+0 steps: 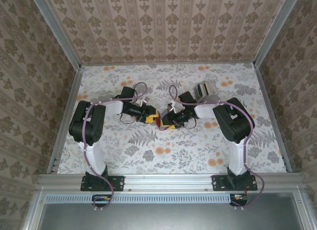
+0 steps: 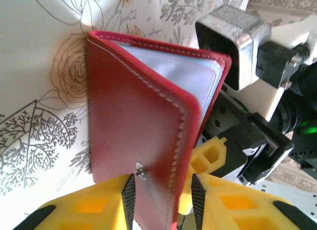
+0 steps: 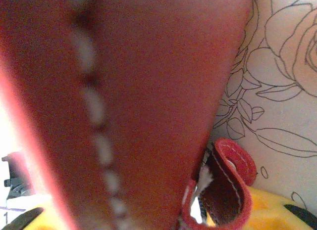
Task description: Put the credit cards into the card holder
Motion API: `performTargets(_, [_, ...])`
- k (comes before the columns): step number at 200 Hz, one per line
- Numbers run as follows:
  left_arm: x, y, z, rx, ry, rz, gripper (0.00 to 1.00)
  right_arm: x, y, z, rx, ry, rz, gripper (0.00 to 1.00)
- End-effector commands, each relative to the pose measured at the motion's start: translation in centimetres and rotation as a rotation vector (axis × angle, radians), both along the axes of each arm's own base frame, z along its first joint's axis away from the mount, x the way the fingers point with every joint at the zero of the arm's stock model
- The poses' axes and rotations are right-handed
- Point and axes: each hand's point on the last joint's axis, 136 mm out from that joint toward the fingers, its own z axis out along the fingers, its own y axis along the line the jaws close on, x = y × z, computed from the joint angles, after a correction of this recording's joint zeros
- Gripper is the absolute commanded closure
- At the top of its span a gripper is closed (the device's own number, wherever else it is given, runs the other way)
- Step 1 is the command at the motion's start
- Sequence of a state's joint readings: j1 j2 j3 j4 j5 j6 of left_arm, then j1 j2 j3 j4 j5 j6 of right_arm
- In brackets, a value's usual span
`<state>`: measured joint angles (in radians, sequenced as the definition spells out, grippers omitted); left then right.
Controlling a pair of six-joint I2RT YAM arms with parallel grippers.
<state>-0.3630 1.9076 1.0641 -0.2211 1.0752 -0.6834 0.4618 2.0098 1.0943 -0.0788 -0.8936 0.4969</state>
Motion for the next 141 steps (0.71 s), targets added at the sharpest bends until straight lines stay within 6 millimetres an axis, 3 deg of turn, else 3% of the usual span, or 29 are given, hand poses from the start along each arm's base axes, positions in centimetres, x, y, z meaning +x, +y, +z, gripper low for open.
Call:
performTargets(1, [-0.6, -0.3, -0.1, -0.001, -0.008, -0.044, 0.56, -0.8, -0.1, -1.4, -0.026, 0.032, 0.009, 0.55])
performTargets(32, [-0.5, -1.0, 0.0, 0.000, -0.027, -0.063, 0.52, -0.7, 0.0, -1.3, -0.023, 0.027, 0.008, 0.53])
performTargets(61, [-0.7, -1.2, -1.2, 0.041, -0.016, -0.085, 0.54, -0.8, -0.1, -1.2, -0.025, 0.026, 0.006, 0.53])
performTargets(93, [-1.1, -0.1, -3.0, 0.136, -0.003, -0.086, 0.81, -0.7, -0.7, -1.3, -0.048, 0.015, -0.013, 0.50])
performTargets(141, [-1.6, 1.0, -4.0, 0.185, 0.007, -0.100, 0.93, -0.2, -2.0, -0.9, -0.046, -0.004, -0.068, 0.48])
